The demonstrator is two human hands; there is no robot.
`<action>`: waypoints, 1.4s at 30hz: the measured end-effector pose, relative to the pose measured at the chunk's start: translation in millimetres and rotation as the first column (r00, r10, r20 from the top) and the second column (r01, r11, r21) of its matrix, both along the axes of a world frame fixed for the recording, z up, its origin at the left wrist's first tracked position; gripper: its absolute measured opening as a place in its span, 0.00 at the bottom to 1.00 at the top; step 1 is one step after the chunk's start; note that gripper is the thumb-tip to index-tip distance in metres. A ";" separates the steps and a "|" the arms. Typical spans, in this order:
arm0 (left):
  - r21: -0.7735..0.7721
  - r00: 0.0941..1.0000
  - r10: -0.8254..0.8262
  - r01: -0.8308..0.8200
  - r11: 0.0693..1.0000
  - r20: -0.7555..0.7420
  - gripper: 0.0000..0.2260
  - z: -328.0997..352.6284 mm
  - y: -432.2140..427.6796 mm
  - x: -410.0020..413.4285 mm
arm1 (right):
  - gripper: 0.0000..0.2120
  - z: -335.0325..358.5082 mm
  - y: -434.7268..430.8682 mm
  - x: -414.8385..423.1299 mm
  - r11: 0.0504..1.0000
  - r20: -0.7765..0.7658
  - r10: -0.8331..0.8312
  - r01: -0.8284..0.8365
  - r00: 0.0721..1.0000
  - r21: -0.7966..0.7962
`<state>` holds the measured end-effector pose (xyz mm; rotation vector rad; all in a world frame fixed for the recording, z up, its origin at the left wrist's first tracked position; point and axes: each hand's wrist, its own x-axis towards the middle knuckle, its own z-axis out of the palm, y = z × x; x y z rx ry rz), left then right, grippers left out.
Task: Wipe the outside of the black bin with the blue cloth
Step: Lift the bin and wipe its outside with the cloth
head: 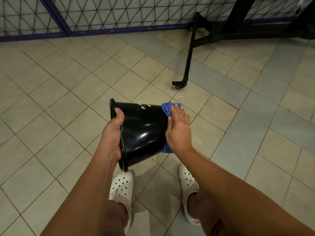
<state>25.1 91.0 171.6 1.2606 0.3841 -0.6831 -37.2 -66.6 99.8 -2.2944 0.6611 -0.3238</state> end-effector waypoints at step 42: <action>-0.119 0.999 -0.041 0.041 0.992 0.003 0.26 -9.3 2.2 0.3 | 0.17 14.4 29.0 -6.7 0.943 0.310 0.332 -0.313 0.891 -0.111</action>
